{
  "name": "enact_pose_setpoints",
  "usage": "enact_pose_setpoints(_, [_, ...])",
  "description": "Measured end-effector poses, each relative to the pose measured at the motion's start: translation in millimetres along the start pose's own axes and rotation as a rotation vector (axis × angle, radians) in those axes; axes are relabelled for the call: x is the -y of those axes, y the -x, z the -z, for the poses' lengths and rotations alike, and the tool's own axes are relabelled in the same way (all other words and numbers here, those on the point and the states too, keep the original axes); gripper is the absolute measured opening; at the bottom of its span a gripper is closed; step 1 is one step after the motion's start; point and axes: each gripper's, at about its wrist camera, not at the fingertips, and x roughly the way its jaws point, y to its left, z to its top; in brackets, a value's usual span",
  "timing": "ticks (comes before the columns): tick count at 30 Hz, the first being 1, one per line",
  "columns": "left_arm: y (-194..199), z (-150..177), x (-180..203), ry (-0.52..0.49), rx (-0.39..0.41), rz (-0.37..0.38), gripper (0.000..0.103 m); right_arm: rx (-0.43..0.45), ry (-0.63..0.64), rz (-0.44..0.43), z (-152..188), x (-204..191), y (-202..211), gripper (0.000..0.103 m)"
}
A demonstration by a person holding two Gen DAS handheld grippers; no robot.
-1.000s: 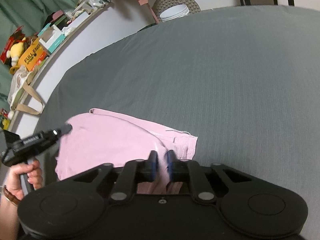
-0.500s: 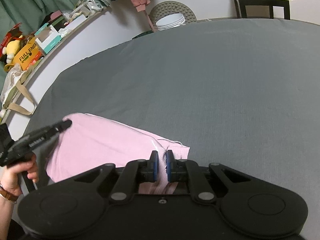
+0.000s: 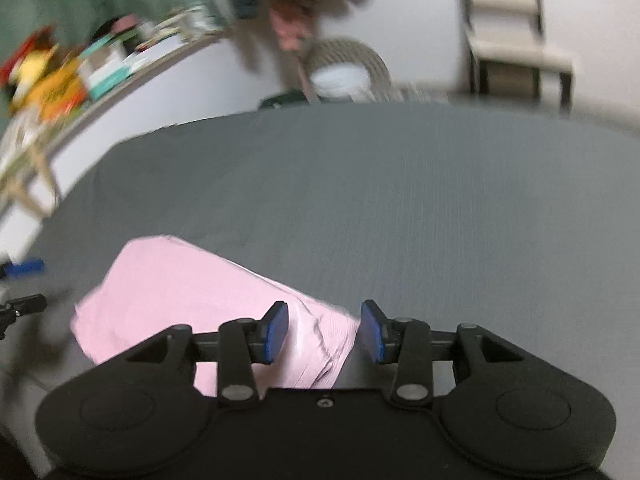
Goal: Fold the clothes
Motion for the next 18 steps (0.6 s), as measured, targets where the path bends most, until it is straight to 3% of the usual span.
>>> enact_pose_setpoints(2, [3.8, 15.5, 27.7, -0.237, -0.030, -0.066, 0.088, 0.003, 0.071, -0.029, 2.5, -16.4, 5.8, 0.040])
enact_pose_setpoints(4, [-2.6, 25.0, 48.0, -0.392, -0.063, -0.068, 0.086, -0.025, 0.135, -0.106, 7.3, -34.6, 7.7, 0.040])
enact_pose_setpoints(6, [-9.7, 25.1, 60.9, -0.462, -0.076, -0.042, 0.072, -0.070, 0.216, -0.153, 13.6, -53.5, 6.5, 0.040])
enact_pose_setpoints(8, [-12.2, 23.8, 65.5, -0.472, -0.066, -0.036, 0.051, -0.107, 0.318, -0.155, 21.9, -71.8, 5.3, 0.040])
enact_pose_setpoints(12, [-18.9, 22.5, 60.6, -0.447, -0.100, -0.009, 0.035, -0.168, 0.507, -0.113, 40.3, -96.4, 1.7, 0.040])
enact_pose_setpoints(15, [-18.3, 24.5, 54.2, -0.402, -0.117, 0.012, 0.023, -0.193, 0.575, -0.154, 44.9, -107.1, 0.8, 0.040])
enact_pose_setpoints(16, [-16.9, 25.0, 52.5, -0.390, -0.123, 0.017, 0.011, -0.199, 0.588, -0.169, 44.9, -109.9, 0.3, 0.040])
enact_pose_setpoints(18, [-21.9, 28.3, 51.8, -0.391, -0.135, 0.025, 0.003, -0.210, 0.613, -0.180, 49.3, -114.8, 0.2, 0.040])
